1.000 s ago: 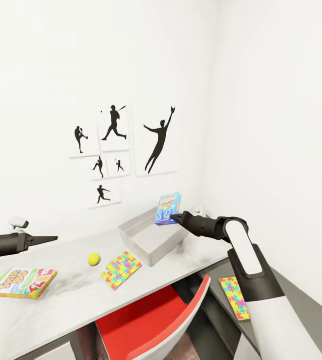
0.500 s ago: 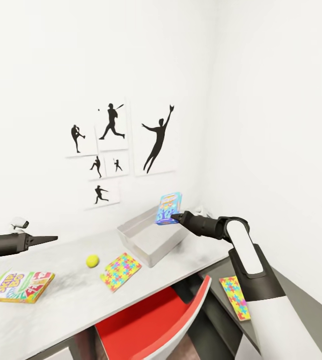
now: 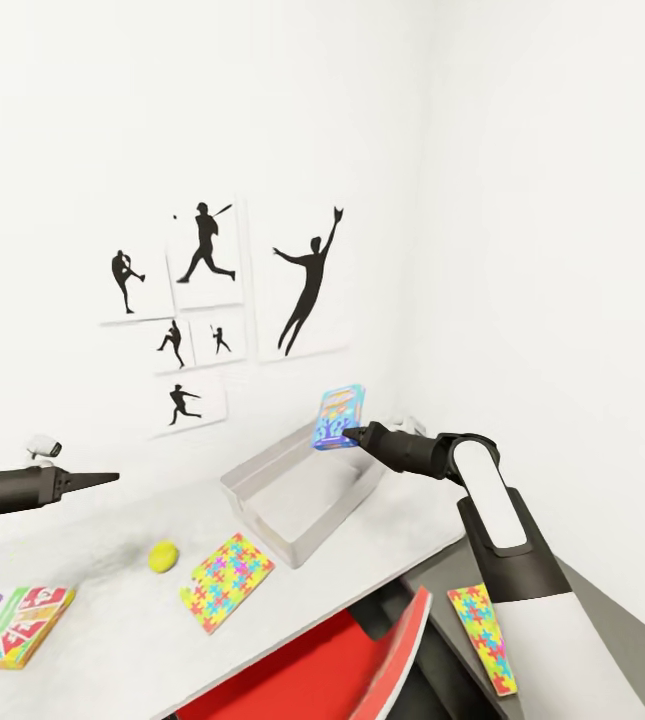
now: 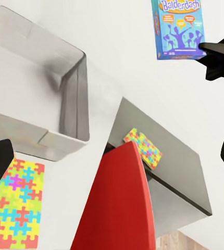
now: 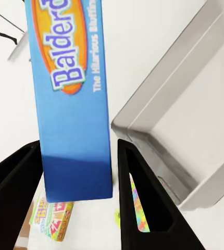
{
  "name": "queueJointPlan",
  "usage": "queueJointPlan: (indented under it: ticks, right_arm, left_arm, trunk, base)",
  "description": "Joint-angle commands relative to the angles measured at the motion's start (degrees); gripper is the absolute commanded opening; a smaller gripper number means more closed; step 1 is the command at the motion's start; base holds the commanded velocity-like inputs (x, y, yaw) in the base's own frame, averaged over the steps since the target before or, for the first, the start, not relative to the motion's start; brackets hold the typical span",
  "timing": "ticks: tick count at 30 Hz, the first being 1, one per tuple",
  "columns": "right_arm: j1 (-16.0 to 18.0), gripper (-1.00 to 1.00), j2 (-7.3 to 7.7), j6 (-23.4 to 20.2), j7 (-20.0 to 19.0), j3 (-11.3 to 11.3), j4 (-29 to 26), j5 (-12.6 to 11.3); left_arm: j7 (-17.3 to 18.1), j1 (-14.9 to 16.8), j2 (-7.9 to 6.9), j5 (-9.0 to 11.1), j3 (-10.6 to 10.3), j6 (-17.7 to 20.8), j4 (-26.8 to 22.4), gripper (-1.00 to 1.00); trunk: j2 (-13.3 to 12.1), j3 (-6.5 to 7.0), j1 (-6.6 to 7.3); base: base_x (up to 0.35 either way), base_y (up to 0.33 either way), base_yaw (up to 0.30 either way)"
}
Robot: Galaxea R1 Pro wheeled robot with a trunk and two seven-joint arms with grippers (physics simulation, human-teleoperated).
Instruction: Put all the toys in the child's room - the three board games (two on the bed and one on the table), the two jigsaw puzzles on the table, and the tennis ball on the table - inside the toy box on the table in the child's room.
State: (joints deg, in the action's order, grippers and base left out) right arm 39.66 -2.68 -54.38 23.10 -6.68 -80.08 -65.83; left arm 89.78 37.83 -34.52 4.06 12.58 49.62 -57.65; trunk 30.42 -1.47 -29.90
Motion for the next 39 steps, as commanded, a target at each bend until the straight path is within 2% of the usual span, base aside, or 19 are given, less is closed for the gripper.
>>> queueJointPlan:
  ticks: [1,7,18,39]
  right_arm:
    - [0.07,-1.0,-0.03,-0.03,0.6,0.0,-0.06,-0.71]
    - [0.07,-1.0,-0.2,0.05,0.63,-0.15,-0.15,-0.7]
    - [0.07,-1.0,-0.27,-0.01,0.63,-0.21,0.06,-0.7]
    - [0.07,-1.0,-0.3,0.0,0.62,-0.16,0.1,-0.7]
  left_arm:
    - [0.22,0.05,-0.02,-0.01,-0.02,0.59,-0.01,1.0]
    - [0.22,0.05,-0.02,-0.01,-0.01,0.57,-0.01,1.0]
    - [0.22,0.05,-0.02,-0.03,-0.01,0.57,-0.01,1.0]
    - [0.22,0.05,-0.02,-0.09,-0.01,0.56,-0.01,1.0]
  trunk:
    - [0.11,-0.12,-0.05]
    - [0.11,-0.12,-0.05]
    - [0.11,-0.12,-0.05]
    - [0.11,-0.12,-0.05]
  base:
    - [0.2,-0.049,-0.021]
    - [0.083,-0.021,0.001]
    - [0.043,-0.037,0.149]
    - [0.087,0.014,-0.004]
